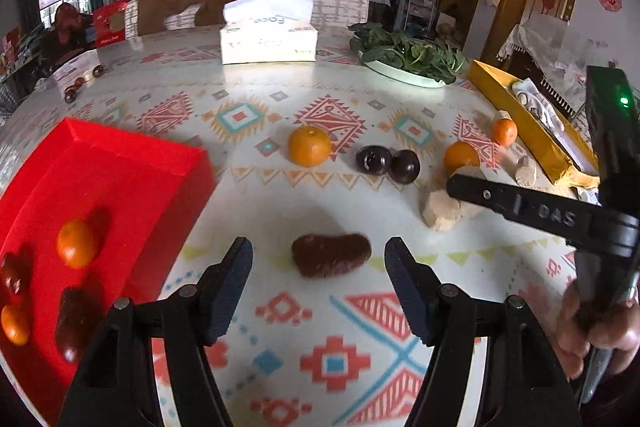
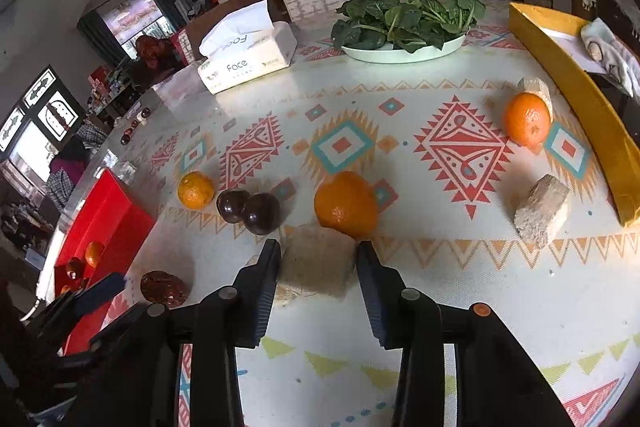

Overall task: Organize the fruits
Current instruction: 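Move both tools back toward the remaining fruits, then grasp a dark red date with the left tool while the right tool grasps a white yam piece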

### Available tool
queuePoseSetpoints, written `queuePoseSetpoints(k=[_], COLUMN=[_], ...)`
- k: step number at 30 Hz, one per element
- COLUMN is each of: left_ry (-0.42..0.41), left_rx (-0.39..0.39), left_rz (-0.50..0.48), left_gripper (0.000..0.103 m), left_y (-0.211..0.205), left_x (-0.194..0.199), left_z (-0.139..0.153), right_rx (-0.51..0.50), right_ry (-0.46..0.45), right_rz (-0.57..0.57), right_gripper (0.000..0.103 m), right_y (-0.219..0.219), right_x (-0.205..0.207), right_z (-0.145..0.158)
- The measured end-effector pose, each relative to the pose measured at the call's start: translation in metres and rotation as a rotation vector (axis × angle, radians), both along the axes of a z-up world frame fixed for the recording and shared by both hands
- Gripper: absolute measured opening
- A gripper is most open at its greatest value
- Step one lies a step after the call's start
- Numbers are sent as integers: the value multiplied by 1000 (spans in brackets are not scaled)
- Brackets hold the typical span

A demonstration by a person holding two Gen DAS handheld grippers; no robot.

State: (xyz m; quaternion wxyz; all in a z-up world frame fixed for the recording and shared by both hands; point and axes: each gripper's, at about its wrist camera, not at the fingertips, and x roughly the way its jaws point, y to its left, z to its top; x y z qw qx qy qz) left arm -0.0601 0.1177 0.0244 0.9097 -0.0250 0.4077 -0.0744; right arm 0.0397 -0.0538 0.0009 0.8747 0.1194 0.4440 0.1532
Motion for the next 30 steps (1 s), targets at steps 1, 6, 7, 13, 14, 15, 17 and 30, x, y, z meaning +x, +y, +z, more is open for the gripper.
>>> queuePoseSetpoints(k=[1, 6, 7, 13, 14, 15, 17, 30], left_ry=[6, 46, 46, 15, 4, -11, -27, -102], left_rx=[10, -21, -30, -107, -130, -154, -170, -208], left_rz=[-5, -41, -45, -47, -50, -50, -48, 7], left_gripper=[68, 46, 45, 45, 45, 45, 45, 45], left_y=[-2, -4, -3, 6, 8, 11, 14, 28], left_x=[4, 14, 14, 10, 9, 7, 5, -6], left_z=[-2, -13, -13, -9, -7, -5, -3, 8], right_rx=[12, 61, 73, 105, 108, 112, 118, 106], right_ry=[5, 23, 27, 30, 26, 20, 12, -10], right_rz=[2, -19, -23, -28, -26, -23, -20, -51], right_gripper=[41, 41, 41, 41, 41, 41, 41, 41], right_y=[-2, -11, -13, -16, -16, -16, -16, -19], right_x=[1, 0, 0, -3, -3, -4, -6, -14], right_z=[-1, -1, -2, -2, -1, 0, 1, -1])
